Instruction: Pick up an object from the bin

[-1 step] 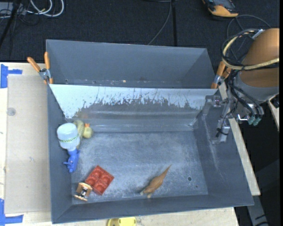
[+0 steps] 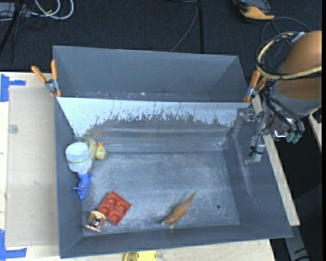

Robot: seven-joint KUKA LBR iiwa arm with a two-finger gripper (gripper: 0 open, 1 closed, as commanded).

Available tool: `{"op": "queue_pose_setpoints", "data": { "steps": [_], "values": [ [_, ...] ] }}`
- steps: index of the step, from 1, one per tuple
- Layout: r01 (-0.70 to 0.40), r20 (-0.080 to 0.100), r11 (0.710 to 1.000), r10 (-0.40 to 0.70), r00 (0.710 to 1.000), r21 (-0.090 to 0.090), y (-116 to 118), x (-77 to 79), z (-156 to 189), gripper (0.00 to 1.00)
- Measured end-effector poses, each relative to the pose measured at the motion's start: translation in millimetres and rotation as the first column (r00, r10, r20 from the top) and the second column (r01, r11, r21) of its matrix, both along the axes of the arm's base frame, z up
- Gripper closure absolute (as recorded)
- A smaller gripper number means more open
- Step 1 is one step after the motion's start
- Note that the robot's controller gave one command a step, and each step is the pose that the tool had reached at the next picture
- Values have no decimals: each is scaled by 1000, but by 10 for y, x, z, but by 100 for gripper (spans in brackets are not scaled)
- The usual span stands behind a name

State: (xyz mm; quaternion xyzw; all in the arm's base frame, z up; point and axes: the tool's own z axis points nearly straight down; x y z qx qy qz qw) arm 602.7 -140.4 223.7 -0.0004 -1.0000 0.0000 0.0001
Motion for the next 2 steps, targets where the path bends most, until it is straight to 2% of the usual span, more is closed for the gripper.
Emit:
{"op": "queue_pose_setpoints", "data": {
  "steps": [1, 2],
  "values": [
    [-1, -2, 1000, 1, 1000, 0, 312, -515, -243, 0],
    [12, -12, 1000, -11, 1000, 4, 496, -876, -361, 0]
  ]
}}
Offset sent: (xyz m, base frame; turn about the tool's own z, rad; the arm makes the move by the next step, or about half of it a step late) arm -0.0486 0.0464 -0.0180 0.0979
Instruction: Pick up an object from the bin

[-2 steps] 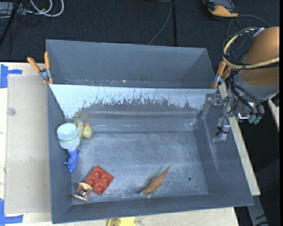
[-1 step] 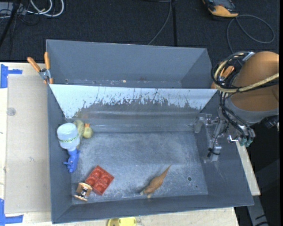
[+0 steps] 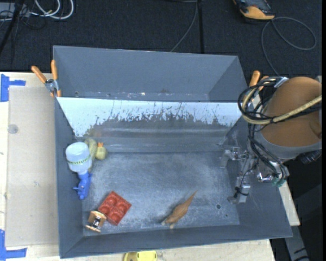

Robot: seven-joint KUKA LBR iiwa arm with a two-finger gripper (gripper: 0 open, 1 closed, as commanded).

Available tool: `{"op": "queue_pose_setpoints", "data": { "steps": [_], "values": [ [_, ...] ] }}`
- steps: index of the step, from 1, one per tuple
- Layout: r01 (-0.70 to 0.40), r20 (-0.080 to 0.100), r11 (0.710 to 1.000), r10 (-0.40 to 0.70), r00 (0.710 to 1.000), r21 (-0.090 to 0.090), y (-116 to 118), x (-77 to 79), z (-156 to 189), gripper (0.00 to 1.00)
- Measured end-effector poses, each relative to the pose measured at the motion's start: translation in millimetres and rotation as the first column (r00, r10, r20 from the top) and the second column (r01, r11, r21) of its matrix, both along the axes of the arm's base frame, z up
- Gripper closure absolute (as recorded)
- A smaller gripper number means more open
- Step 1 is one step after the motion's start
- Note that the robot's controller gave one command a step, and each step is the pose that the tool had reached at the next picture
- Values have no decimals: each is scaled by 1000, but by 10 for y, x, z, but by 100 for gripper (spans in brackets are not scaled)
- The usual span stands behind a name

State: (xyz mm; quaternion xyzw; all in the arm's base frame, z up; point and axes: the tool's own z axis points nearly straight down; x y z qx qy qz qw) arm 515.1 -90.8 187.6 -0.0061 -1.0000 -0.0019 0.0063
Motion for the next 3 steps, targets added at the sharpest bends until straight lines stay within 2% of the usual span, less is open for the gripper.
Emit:
{"op": "queue_pose_setpoints", "data": {
  "steps": [1, 2, 3],
  "values": [
    [-62, 14, 998, 62, 998, -5, 133, 11, -233, 0],
    [-234, 6, 972, 234, 972, 1, 302, -7, -610, 0],
    [-91, 9, 996, 91, 996, -4, 705, -13, -894, 0]
  ]
}}
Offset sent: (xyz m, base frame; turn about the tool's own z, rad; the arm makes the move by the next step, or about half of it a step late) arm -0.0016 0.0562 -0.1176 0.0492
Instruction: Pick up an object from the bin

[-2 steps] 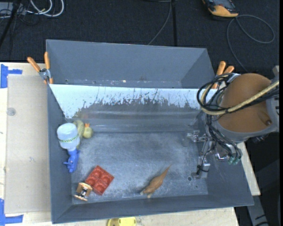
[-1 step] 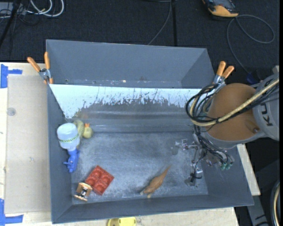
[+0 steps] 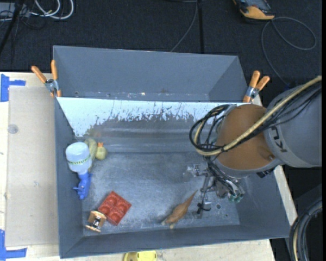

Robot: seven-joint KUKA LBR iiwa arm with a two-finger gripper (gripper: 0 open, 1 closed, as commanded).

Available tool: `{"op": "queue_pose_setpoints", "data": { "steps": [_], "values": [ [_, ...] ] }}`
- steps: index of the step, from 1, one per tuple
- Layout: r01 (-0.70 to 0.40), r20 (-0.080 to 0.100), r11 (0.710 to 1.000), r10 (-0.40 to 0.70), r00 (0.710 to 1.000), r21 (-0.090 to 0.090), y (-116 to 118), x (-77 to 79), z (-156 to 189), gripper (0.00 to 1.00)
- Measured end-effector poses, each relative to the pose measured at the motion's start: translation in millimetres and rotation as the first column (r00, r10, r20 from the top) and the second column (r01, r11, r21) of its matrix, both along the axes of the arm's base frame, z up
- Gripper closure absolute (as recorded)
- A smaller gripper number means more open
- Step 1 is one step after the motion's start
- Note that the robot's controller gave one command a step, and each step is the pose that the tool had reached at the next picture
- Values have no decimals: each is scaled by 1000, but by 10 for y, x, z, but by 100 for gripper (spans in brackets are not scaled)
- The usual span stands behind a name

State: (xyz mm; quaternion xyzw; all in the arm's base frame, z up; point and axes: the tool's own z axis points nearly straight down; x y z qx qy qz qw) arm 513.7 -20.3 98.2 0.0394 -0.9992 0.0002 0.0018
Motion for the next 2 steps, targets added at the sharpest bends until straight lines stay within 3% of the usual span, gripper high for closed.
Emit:
{"op": "queue_pose_setpoints", "data": {
  "steps": [1, 2],
  "values": [
    [92, -6, 996, -92, 996, 3, 732, 112, -289, 100],
    [90, -6, 996, -90, 996, 2, 728, 112, -290, 0]
  ]
}}
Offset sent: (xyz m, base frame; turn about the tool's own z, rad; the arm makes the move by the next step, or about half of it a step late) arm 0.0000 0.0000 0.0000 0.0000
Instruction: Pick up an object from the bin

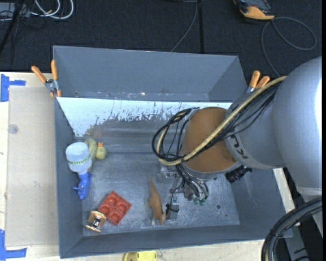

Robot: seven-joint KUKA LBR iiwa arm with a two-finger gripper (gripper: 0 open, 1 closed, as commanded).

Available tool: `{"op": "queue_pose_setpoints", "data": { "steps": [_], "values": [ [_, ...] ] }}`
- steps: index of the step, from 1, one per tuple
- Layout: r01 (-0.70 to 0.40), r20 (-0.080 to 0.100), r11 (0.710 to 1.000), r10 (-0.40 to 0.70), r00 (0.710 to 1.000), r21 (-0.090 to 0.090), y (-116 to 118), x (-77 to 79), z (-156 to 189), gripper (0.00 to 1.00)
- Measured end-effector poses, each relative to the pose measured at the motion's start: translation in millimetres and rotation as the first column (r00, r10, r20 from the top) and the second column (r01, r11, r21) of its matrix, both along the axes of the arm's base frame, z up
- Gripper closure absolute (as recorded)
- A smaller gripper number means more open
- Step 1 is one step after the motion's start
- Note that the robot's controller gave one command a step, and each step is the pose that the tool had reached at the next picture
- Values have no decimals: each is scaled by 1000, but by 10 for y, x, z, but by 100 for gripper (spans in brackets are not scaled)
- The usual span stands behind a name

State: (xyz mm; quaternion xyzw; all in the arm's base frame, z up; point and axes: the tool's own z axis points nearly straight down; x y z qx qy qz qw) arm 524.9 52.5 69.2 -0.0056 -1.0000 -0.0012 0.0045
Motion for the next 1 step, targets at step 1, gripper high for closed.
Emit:
{"op": "queue_pose_setpoints", "data": {
  "steps": [1],
  "values": [
    [-1, 0, 1000, 1, 1000, 0, 0, 0, 0, 0]
  ]
}}
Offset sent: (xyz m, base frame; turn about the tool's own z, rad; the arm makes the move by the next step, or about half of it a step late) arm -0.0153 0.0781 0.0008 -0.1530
